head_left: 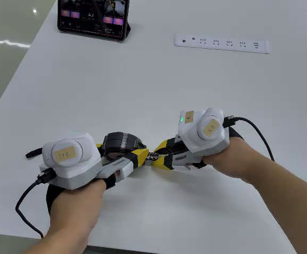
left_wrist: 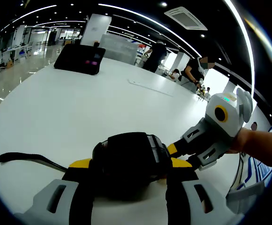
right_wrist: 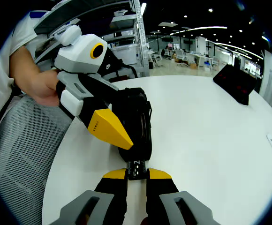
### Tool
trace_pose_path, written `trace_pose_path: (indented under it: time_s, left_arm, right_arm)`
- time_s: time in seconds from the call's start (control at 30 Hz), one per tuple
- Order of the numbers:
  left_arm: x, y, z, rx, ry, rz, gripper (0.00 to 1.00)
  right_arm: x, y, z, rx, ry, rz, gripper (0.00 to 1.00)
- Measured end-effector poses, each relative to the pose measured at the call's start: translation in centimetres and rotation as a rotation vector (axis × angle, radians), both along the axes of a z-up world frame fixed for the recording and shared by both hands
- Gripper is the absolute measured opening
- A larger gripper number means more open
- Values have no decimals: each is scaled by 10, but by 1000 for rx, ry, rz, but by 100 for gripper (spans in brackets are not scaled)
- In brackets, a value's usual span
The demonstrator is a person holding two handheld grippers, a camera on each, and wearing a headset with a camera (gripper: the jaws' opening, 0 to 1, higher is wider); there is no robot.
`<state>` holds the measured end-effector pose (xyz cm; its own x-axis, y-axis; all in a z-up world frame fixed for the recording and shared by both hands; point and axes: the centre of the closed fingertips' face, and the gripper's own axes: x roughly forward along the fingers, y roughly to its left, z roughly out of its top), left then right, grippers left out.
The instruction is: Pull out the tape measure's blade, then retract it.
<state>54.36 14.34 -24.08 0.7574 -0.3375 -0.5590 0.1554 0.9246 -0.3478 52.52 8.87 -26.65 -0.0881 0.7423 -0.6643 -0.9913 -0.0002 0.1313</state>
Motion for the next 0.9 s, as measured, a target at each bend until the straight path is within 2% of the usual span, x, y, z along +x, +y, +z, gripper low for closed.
trace_pose_path:
  time_s: [0.53, 0.77, 0.9]
  left_arm:
    - [1, 0, 0, -5, -6, 5, 58]
    - [1, -1, 0, -4, 11, 10, 59]
    - [1, -2, 0, 3, 9, 13, 60]
  right_arm:
    - [0, 10, 0, 14, 7, -1, 11]
    - [1, 10, 0, 13, 11, -9, 12]
    - [1, 10, 0, 13, 18, -21, 12]
